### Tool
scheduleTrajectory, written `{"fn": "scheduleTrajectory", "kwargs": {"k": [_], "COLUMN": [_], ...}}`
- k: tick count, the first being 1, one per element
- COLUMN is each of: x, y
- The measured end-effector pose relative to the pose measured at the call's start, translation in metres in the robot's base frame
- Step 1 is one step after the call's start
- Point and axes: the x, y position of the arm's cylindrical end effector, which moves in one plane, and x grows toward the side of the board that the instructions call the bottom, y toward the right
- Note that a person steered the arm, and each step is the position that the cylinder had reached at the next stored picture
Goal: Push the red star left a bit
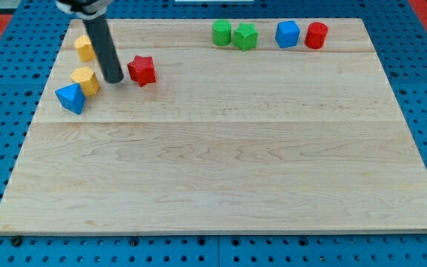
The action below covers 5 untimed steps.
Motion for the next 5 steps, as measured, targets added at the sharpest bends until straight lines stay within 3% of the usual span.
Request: {"fn": "scheduleTrajectory", "kwargs": {"k": [1, 2, 3, 4, 5], "x": [-0.053, -0.059, -0.017, 0.022, 0.020], "y": [0.000, 0.063, 0.089, 0.047, 0.021]}}
